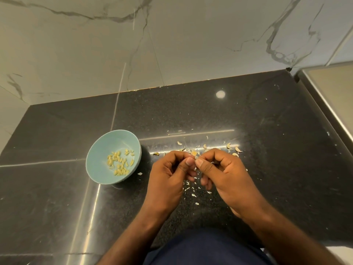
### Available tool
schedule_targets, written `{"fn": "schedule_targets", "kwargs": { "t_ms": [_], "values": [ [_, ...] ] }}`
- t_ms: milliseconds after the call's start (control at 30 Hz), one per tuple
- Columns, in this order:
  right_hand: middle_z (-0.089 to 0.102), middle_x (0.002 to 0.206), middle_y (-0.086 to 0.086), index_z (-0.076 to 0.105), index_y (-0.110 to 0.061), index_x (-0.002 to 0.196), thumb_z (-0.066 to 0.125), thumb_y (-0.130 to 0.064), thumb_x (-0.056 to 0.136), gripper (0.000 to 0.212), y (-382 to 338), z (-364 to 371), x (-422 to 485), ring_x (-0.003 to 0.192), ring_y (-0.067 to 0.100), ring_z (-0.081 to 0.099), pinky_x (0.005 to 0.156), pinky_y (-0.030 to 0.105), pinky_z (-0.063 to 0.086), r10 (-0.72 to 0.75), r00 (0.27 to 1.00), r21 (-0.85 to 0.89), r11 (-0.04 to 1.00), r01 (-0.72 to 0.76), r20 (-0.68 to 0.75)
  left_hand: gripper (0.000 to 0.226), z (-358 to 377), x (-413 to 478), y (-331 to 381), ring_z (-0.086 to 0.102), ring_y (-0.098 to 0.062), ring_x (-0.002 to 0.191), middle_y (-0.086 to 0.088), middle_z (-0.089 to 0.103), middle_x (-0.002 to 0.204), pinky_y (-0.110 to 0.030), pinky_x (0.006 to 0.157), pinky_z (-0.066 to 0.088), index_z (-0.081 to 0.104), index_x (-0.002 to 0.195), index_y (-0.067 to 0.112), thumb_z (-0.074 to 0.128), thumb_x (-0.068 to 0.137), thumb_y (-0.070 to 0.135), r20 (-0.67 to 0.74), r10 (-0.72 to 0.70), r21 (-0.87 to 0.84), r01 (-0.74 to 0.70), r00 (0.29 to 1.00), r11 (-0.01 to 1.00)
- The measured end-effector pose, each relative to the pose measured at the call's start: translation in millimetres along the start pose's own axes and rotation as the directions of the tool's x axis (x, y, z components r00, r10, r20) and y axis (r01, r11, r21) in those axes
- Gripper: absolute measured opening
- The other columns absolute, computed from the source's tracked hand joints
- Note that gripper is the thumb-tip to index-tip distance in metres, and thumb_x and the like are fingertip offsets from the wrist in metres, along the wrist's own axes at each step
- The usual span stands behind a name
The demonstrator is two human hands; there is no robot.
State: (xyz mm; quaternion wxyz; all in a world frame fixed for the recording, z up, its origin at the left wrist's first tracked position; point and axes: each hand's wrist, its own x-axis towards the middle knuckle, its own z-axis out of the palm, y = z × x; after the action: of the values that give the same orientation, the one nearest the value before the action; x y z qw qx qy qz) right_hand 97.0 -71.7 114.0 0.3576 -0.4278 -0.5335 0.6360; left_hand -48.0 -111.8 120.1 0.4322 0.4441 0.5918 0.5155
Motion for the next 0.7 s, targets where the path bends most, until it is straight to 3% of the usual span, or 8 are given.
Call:
{"fn": "schedule_targets", "kwargs": {
  "t_ms": [100,233,300,367,400,533,700],
  "values": [
    [0.062,0.064,0.008,0.063,-0.007,0.076,0.06,-0.011,0.096,0.02,-1.2,-2.8,1.9,0.054,0.021,0.054,0.048,0.029,0.044,0.031,0.999,0.14,0.99,-0.025,-0.041,0.01,-1.0,-2.6,0.3,0.067,-0.016,0.07,-0.01,0.071,0.078,-0.024,0.065,0.056,0.07,0.097,0.005,0.061,0.092,0.001,-0.021,-0.043,-0.067,0.041,0.999,0.997],
    [0.058,0.059,0.007,0.057,-0.01,0.069,0.056,-0.021,0.101,0.033,0.8,-6.0,3.2,0.053,0.024,0.051,0.05,0.032,0.044,0.021,0.995,0.03,0.999,-0.018,-0.099,0.016,-6.1,-3.6,1.3,0.069,-0.018,0.076,-0.01,0.073,0.081,-0.024,0.07,0.056,0.07,0.102,0.005,0.065,0.088,-0.002,-0.039,-0.083,-0.145,0.076,0.996,0.987],
    [0.068,0.077,0.005,0.064,-0.017,0.087,0.057,-0.017,0.1,0.015,2.6,-5.8,4.1,0.06,0.021,0.06,0.054,0.031,0.049,0.017,0.999,-0.085,0.996,-0.02,-0.045,0.019,-9.1,-4.8,1.3,0.071,-0.019,0.078,-0.009,0.074,0.084,-0.024,0.072,0.057,0.07,0.103,0.007,0.067,0.086,-0.002,-0.05,-0.087,-0.149,0.079,0.995,0.986],
    [0.071,0.096,0.0,0.063,-0.028,0.11,0.058,-0.006,0.098,0.026,1.9,-1.9,3.5,0.069,0.016,0.067,0.059,0.027,0.052,0.049,0.998,-0.124,0.991,-0.044,0.032,0.02,-12.7,-6.9,2.9,0.072,-0.021,0.082,-0.009,0.075,0.087,-0.025,0.073,0.057,0.071,0.102,0.01,0.069,0.085,0.0,-0.059,-0.083,-0.138,0.074,0.995,0.988],
    [0.072,0.097,-0.002,0.062,-0.028,0.115,0.059,-0.004,0.097,0.03,1.2,-1.0,3.0,0.071,0.014,0.068,0.059,0.025,0.052,0.051,0.997,-0.115,0.992,-0.045,0.056,0.02,-14.1,-7.9,3.6,0.073,-0.022,0.084,-0.009,0.075,0.088,-0.026,0.074,0.057,0.072,0.102,0.011,0.071,0.084,0.002,-0.062,-0.079,-0.135,0.07,0.995,0.988],
    [0.075,0.086,-0.004,0.071,-0.02,0.105,0.07,-0.015,0.09,0.016,-3.6,5.8,-1.4,0.069,0.012,0.069,0.059,0.025,0.054,0.013,0.997,-0.108,0.994,-0.005,0.077,0.027,-19.7,-12.3,5.8,0.073,-0.021,0.086,-0.007,0.075,0.088,-0.025,0.074,0.058,0.071,0.102,0.01,0.074,0.075,0.012,-0.065,-0.054,-0.134,0.044,0.996,0.99],
    [0.075,0.078,-0.004,0.074,-0.016,0.091,0.069,-0.015,0.092,0.006,-3.8,14.1,-3.8,0.065,0.008,0.068,0.059,0.023,0.052,0.008,0.998,-0.195,0.981,0.004,0.059,0.025,-26.6,-17.6,1.4,0.073,-0.013,0.086,0.0,0.076,0.088,-0.022,0.078,0.057,0.072,0.101,0.014,0.075,0.081,-0.001,-0.062,0.025,-0.003,-0.025,0.998,1.0]
  ]
}}
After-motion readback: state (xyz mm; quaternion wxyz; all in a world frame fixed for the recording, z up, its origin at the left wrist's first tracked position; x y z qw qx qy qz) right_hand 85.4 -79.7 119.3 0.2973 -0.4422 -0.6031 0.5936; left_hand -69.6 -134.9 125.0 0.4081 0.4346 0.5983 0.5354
